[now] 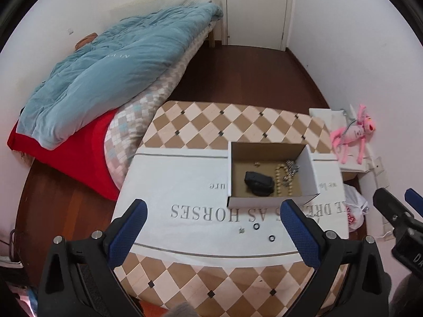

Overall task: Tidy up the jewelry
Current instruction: 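Lift both open tools out of the white box, then grasp the silver chain necklace with the right tool while the left tool grasps an earring, then carry the necklace and earring over the white box with both tools, then open both tools to drop the necklace and earring into the box, then lift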

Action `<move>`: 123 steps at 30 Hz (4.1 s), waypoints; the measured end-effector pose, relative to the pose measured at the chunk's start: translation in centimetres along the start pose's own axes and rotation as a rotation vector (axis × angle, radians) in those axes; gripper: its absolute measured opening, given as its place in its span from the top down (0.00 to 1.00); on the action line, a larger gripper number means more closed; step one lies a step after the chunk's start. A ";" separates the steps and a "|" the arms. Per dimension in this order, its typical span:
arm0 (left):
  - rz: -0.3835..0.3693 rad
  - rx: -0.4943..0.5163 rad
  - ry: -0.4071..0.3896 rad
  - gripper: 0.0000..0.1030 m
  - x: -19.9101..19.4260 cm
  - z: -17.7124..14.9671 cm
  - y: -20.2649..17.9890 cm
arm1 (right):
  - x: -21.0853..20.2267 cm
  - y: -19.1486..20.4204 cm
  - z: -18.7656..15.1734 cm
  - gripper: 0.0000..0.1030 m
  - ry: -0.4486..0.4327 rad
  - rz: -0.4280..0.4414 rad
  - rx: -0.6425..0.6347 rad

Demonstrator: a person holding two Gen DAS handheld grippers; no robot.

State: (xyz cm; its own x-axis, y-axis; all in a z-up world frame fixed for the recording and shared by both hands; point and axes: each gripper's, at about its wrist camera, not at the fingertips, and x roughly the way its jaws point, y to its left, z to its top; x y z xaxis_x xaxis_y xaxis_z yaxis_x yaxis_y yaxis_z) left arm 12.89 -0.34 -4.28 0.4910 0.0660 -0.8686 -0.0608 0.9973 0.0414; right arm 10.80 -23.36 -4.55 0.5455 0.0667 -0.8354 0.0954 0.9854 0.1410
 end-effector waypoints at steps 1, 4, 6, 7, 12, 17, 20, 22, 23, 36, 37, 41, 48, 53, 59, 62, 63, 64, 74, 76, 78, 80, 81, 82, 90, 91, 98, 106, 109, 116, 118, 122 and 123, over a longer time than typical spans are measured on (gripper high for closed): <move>0.011 0.003 0.006 0.00 0.7 -0.5 0.0 | 0.6 -0.5 -0.3 0.00 0.016 0.004 0.015; 0.041 0.014 0.038 0.00 2.9 -2.2 -0.1 | 4.1 -2.0 -2.2 0.00 0.093 -0.005 0.053; 0.063 0.016 0.082 0.00 5.4 -3.7 -0.1 | 6.9 -2.8 -3.7 0.04 0.153 -0.012 0.066; 0.070 0.017 0.105 0.00 6.5 -4.4 -0.1 | 8.5 -3.2 -4.6 0.07 0.185 -0.012 0.074; 0.092 0.024 0.216 0.00 10.6 -7.3 -0.2 | 14.5 -4.9 -8.6 0.23 0.308 0.010 0.143; 0.123 0.034 0.259 0.00 12.7 -8.5 0.0 | 16.5 -3.7 -11.2 0.28 0.297 0.042 0.101; 0.135 0.042 0.276 0.00 13.6 -9.0 0.1 | 17.3 -2.4 -11.9 0.35 0.281 0.034 0.042; 0.138 0.040 0.290 0.01 14.2 -9.4 0.3 | 17.6 -1.3 -12.2 0.37 0.260 -0.016 -0.019; 0.138 0.037 0.296 0.01 14.4 -9.6 0.4 | 17.8 -0.7 -12.3 0.41 0.246 -0.049 -0.052; 0.039 0.045 0.285 0.01 15.0 -9.0 -0.8 | 15.3 -2.4 -11.9 0.98 0.203 0.011 0.032; 0.027 0.042 0.281 0.01 15.1 -8.8 -1.1 | 14.8 -2.8 -11.9 0.98 0.196 0.021 0.054; -0.023 0.043 0.271 0.06 15.7 -7.9 -2.1 | 14.0 -3.4 -11.7 0.98 0.197 0.040 0.099; -0.059 0.077 0.290 0.58 16.8 -7.5 -4.1 | 14.6 -4.2 -11.5 0.98 0.216 0.022 0.118; -0.090 0.083 0.287 0.90 16.9 -7.5 -4.6 | 14.6 -4.5 -11.2 0.98 0.218 0.021 0.126; -0.112 0.085 0.277 0.94 16.5 -7.7 -4.8 | 13.8 -4.3 -10.5 0.98 0.203 0.052 0.139; -0.129 0.078 0.256 0.94 15.1 -7.3 -3.9 | 12.6 -3.9 -9.6 0.98 0.182 0.089 0.145; -0.138 0.075 0.248 0.94 14.5 -7.2 -3.9 | 12.2 -3.8 -9.3 0.98 0.173 0.101 0.145; -0.143 0.074 0.241 0.94 13.9 -6.8 -3.6 | 11.6 -3.7 -8.9 0.98 0.162 0.114 0.144; -0.231 0.050 0.149 0.94 7.6 -2.0 -1.4 | 4.5 -2.0 -1.9 0.98 0.026 0.269 0.104; -0.246 0.045 0.131 0.94 7.0 -0.1 -1.0 | 3.5 -1.5 -0.5 0.98 0.002 0.288 0.087; -0.250 0.052 0.115 0.94 6.8 1.6 -0.9 | 2.9 -0.7 1.1 0.98 -0.021 0.292 0.055; -0.250 0.060 0.105 0.94 7.0 3.0 -1.0 | 3.1 0.0 2.7 0.98 -0.030 0.291 0.033; -0.250 0.065 0.106 0.94 7.4 4.0 -1.0 | 3.3 0.2 3.3 0.98 -0.029 0.288 0.029; -0.253 0.068 0.109 0.94 7.7 4.8 -1.1 | 3.8 0.5 3.9 0.98 -0.024 0.288 0.024; -0.266 0.071 0.194 0.94 12.6 8.6 -1.1 | 9.2 2.9 7.6 0.98 0.086 0.318 -0.004; -0.274 0.068 0.214 0.94 13.3 8.7 -1.0 | 9.9 3.3 7.9 0.98 0.099 0.322 -0.008; -0.298 0.013 0.331 0.92 16.5 9.7 -0.7 | 15.3 5.5 9.3 0.97 0.230 0.332 -0.050; -0.220 -0.054 0.306 0.33 16.7 11.1 1.6 | 19.5 5.0 9.4 0.93 0.354 0.313 -0.011; -0.180 -0.053 0.290 0.17 16.5 11.0 2.4 | 19.5 4.3 9.3 0.67 0.352 0.318 0.005; -0.056 -0.016 0.211 0.02 15.3 9.6 2.7 | 18.7 3.9 8.0 0.18 0.309 0.141 -0.079; -0.027 0.000 0.172 0.00 14.8 8.7 2.4 | 18.5 3.8 7.1 0.00 0.296 0.055 -0.110; 0.000 0.026 0.164 0.00 14.6 7.1 1.6 | 18.5 3.3 4.7 0.00 0.290 -0.064 -0.140; -0.001 0.030 0.164 0.00 14.6 6.6 1.4 | 18.5 3.2 4.2 0.00 0.288 -0.079 -0.145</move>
State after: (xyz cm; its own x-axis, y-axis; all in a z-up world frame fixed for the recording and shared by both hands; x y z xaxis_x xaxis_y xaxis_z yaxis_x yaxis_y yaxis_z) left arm 25.66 2.26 -13.61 0.3422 0.0610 -0.9376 -0.0331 0.9981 0.0528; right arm 24.71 -19.65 -17.33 0.2810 0.0104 -0.9596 -0.0026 0.9999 0.0101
